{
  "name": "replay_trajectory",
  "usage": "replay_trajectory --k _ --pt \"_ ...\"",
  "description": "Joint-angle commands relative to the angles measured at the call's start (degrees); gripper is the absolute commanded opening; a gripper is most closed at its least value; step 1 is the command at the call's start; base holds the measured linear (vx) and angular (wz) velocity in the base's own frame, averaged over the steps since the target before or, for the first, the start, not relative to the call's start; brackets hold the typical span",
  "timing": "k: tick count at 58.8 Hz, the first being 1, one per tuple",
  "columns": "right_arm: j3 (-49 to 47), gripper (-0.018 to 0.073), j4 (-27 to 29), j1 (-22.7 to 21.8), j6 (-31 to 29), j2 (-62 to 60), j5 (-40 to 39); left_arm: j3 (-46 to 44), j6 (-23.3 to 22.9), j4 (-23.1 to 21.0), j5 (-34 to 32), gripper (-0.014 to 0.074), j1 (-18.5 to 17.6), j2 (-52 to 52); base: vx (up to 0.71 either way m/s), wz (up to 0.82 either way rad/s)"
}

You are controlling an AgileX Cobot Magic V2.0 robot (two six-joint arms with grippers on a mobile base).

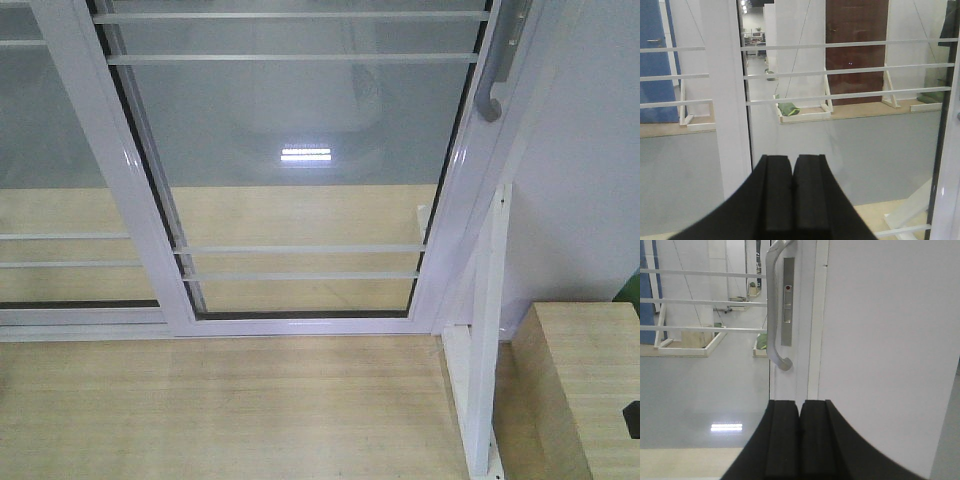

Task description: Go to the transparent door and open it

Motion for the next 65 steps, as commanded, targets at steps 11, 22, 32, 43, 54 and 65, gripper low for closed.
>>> replay_trajectory --k 11,22,32,43,54,65 --pt "0.8 -0.0008 -0.48 -0.24 -0.26 -0.78 -4.7 1.37 -0.52 -0.13 -4.62 -0.0007 -0.14 -0.69 0.18 -0.01" --pt "0.8 -0.0008 -0.48 -0.24 -0.26 -0.78 -4.32 1.37 -0.52 -0.13 -4.62 -0.0007 -0.14 -0.69 0.14 0.0" --pt "0.8 -0.0008 -0.48 -0.24 -0.26 -0.78 -4.32 1.37 -0.52 -0.13 -4.62 -0.0007 -0.14 -0.69 0.11 0.0" --pt "0.8 -0.0008 -0.48 -0.24 -0.26 -0.78 -4.32 1.37 -0.52 -0.13 -4.62 -0.0007 -0.14 -0.69 0.08 0.0" --pt "0.8 -0.0008 -0.48 -0.24 -0.26 -0.78 -4.32 1.37 -0.52 -0.13 -4.62 -0.0007 -0.14 -0.69 0.06 0.0" --pt "0.8 -0.0008 -0.48 -0.24 -0.26 -0.78 -4.32 1.37 -0.52 -0.13 -4.62 -0.0007 -0.14 -0.69 0.04 0.0"
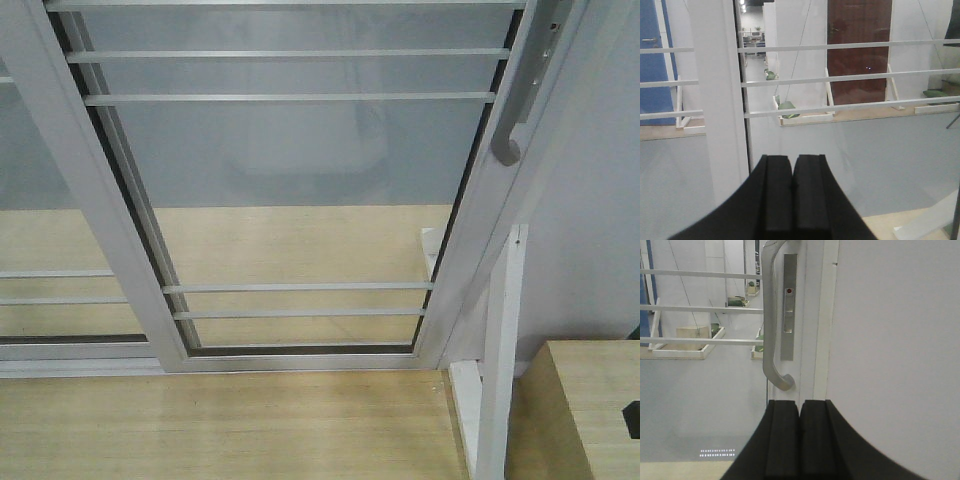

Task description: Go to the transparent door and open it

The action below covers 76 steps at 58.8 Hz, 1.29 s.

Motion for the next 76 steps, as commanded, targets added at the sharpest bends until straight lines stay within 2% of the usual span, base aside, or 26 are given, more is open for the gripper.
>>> replay_trajectory --k 1,76 --pt "0.8 -0.0008 -0.48 -0.24 -0.26 -0.78 -4.32 1.37 -0.52 -0.13 -4.62 -0.0007 -0.14 -0.69 0.04 0.0" --pt "0.8 -0.0008 -0.48 -0.24 -0.26 -0.78 -4.32 1.37 -0.52 -0.13 -4.62 -0.0007 -0.14 -0.69 0.01 0.0"
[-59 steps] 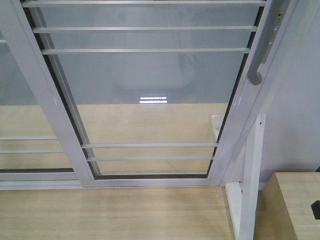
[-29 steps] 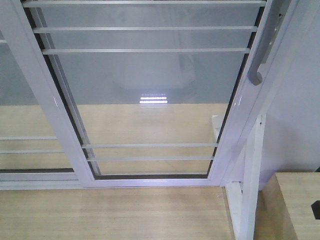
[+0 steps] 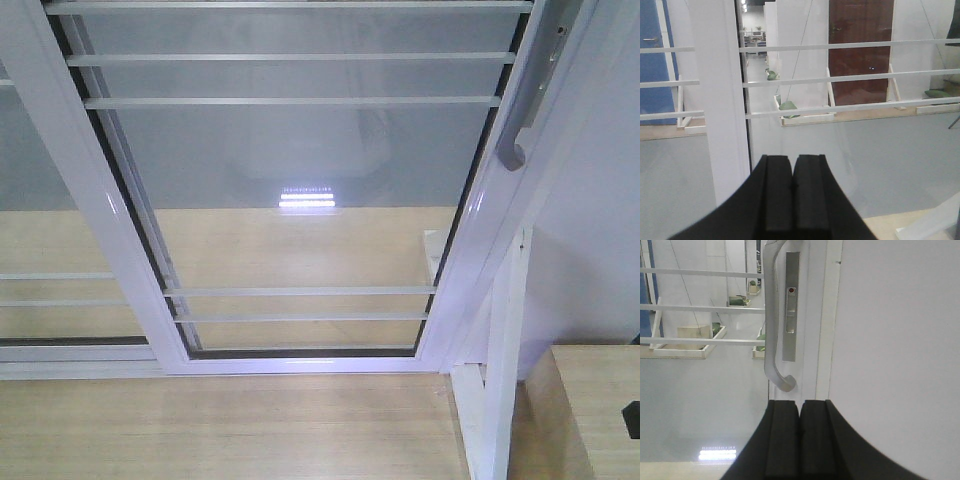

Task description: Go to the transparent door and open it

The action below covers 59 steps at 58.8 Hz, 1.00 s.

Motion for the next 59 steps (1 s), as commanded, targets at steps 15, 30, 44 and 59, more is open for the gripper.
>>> replay_trajectory --k 15,30,44,59 --pt "0.8 -0.0008 -0.48 -0.24 -0.26 -0.78 -4.54 1.37 -0.52 -0.13 -4.62 -0.0007 -0.14 -0.69 0.0 0.0" --pt "0.8 -0.0008 -0.48 -0.24 -0.26 -0.78 -4.54 1.37 -0.52 -0.13 -4.62 -0.0007 -0.14 -0.69 0.0 0.0" --pt "0.8 -0.0008 -0.48 -0.24 -0.26 -0.78 -4.54 1.37 -0.52 -0.13 -4.62 -0.0007 -0.14 -0.69 0.0 0.0" --pt "0.8 -0.0008 -0.48 -0.24 -0.26 -0.78 -4.66 1.37 -0.52 -0.13 -4.62 -0.0007 -0.14 -0.69 0.0 0.0"
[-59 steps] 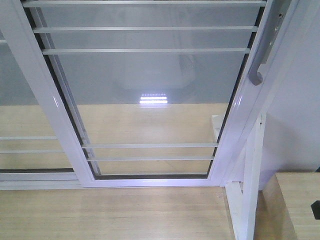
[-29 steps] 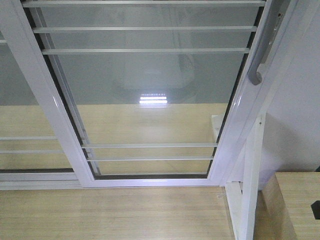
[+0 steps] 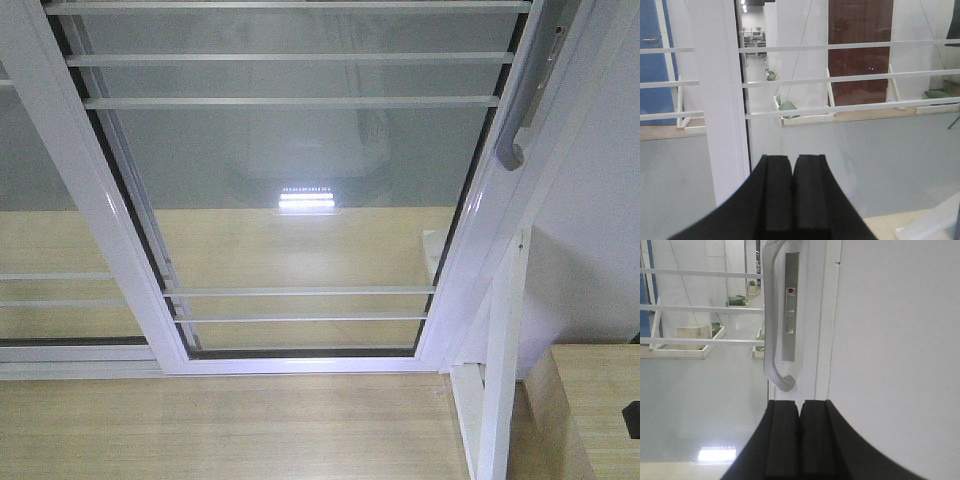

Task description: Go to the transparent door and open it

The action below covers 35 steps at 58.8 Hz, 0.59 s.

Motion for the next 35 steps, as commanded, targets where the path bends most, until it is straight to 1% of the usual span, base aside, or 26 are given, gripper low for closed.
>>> replay_trajectory --k 1,14,24,29,35 --pt "0.8 -0.0008 -0.48 -0.24 -0.26 -0.78 -4.66 1.37 -0.52 -0.13 -4.62 -0.0007 -0.14 -0.69 0.0 0.0" --pt "0.8 -0.0008 -0.48 -0.24 -0.26 -0.78 -4.9 1.37 -0.52 -0.13 -6.49 -0.0006 -0.14 -0.69 0.0 0.0" --pt "0.75 -0.0008 -0.41 -0.24 -0.26 -0.78 -7.3 1.37 -0.52 -0.13 -9.33 -0.0006 -0.14 -0.69 0.0 0.0" --pt "0.75 -0.0008 -0.41 -0.24 -0.27 -0.78 -9.51 1.37 -0.52 -0.13 -11.53 -0.0006 -0.14 -0.69 0.0 0.0" --pt "0.58 -0.0008 -0.3 -0.24 -0.27 -0.78 -13.75 1.07 -0.57 -0.13 -16.67 -0.0006 -0.14 -0.69 0.0 0.0"
